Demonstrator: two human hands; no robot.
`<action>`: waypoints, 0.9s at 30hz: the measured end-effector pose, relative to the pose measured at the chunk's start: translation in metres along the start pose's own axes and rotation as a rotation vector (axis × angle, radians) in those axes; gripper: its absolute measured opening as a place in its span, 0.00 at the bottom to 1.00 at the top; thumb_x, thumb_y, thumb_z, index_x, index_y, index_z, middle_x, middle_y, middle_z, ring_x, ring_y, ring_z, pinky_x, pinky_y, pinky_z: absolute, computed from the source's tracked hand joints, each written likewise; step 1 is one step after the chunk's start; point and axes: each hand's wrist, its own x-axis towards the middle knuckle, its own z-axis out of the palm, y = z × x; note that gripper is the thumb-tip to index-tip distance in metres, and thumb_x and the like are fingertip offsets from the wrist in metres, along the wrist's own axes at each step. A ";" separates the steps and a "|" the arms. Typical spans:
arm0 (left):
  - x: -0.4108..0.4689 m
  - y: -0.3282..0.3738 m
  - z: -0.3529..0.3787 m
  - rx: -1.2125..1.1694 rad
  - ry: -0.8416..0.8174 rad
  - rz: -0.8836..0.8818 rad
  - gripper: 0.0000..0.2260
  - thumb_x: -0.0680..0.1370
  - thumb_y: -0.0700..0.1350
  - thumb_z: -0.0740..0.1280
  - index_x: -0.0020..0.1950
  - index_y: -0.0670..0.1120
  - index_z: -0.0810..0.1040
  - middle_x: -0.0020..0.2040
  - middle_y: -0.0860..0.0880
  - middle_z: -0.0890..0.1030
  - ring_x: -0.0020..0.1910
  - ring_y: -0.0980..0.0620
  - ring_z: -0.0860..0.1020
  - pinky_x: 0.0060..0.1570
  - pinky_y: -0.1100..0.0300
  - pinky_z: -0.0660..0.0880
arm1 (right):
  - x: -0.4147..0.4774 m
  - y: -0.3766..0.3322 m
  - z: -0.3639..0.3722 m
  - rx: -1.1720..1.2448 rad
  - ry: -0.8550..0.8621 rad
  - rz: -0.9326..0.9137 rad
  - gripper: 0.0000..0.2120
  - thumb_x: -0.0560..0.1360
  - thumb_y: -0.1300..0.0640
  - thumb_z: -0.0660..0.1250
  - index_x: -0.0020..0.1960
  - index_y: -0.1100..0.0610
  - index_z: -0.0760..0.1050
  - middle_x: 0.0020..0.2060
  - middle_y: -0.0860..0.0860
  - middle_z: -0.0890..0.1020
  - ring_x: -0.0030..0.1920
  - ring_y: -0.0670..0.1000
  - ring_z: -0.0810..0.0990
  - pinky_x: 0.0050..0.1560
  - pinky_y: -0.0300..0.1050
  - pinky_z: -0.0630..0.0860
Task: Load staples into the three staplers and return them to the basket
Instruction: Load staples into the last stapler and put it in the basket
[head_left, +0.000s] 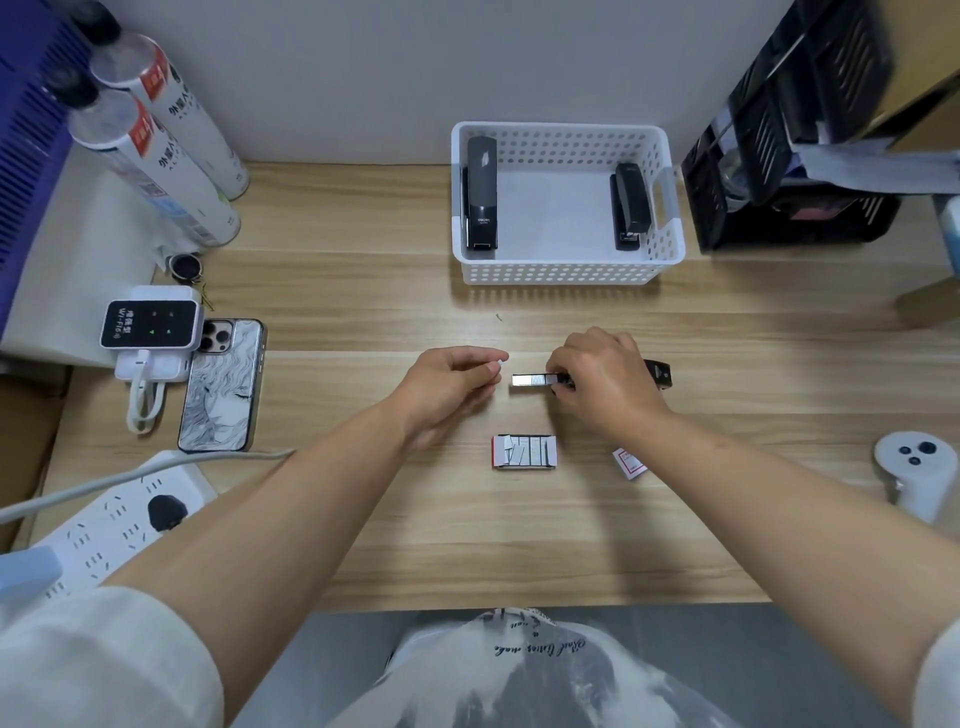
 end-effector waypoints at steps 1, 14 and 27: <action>0.000 0.000 0.000 0.020 0.005 0.008 0.11 0.80 0.35 0.69 0.62 0.37 0.82 0.44 0.47 0.81 0.43 0.56 0.80 0.44 0.68 0.80 | -0.001 0.001 0.000 0.010 0.014 -0.001 0.06 0.73 0.57 0.70 0.50 0.54 0.81 0.45 0.48 0.80 0.53 0.55 0.76 0.56 0.52 0.67; 0.005 0.000 0.010 0.229 0.016 0.087 0.06 0.79 0.37 0.70 0.55 0.44 0.84 0.36 0.53 0.81 0.38 0.57 0.81 0.46 0.64 0.80 | -0.018 0.010 -0.007 -0.001 0.018 -0.018 0.07 0.70 0.57 0.71 0.47 0.50 0.85 0.54 0.50 0.78 0.59 0.55 0.75 0.60 0.54 0.67; 0.010 -0.003 0.021 0.501 0.111 0.202 0.05 0.76 0.38 0.74 0.52 0.43 0.85 0.42 0.50 0.83 0.37 0.57 0.78 0.42 0.71 0.75 | -0.028 0.023 -0.010 0.160 0.039 0.144 0.23 0.68 0.54 0.71 0.62 0.52 0.70 0.54 0.49 0.73 0.57 0.55 0.73 0.59 0.54 0.69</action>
